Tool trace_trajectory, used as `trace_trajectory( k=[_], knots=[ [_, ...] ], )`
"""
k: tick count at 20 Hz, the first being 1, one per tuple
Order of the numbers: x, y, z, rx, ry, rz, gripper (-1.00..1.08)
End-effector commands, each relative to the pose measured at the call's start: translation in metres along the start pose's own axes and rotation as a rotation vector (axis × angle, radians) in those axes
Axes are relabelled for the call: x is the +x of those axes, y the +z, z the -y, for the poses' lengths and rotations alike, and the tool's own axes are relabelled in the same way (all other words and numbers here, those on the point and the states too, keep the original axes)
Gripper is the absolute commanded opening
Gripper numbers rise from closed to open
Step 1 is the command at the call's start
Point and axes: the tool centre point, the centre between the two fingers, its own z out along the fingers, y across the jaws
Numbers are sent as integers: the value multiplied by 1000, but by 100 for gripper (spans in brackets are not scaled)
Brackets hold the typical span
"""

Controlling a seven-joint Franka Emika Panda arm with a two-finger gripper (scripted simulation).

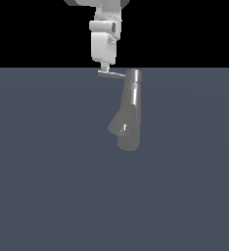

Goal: Turn on the faucet by rotating a designated handle.

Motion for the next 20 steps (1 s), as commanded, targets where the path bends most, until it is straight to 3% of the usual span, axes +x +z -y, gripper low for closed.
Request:
trace_trajectory(
  k=[1, 13, 14, 20],
  knots=[
    [-1, 5, -12, -20, -2, -3, -100],
    [-3, -9, -44, -20, -2, -3, -100],
    [9, -19, -32, 9, 18, -3, -100],
    [19, -23, -48, 3, 14, -3, -100]
  ],
)
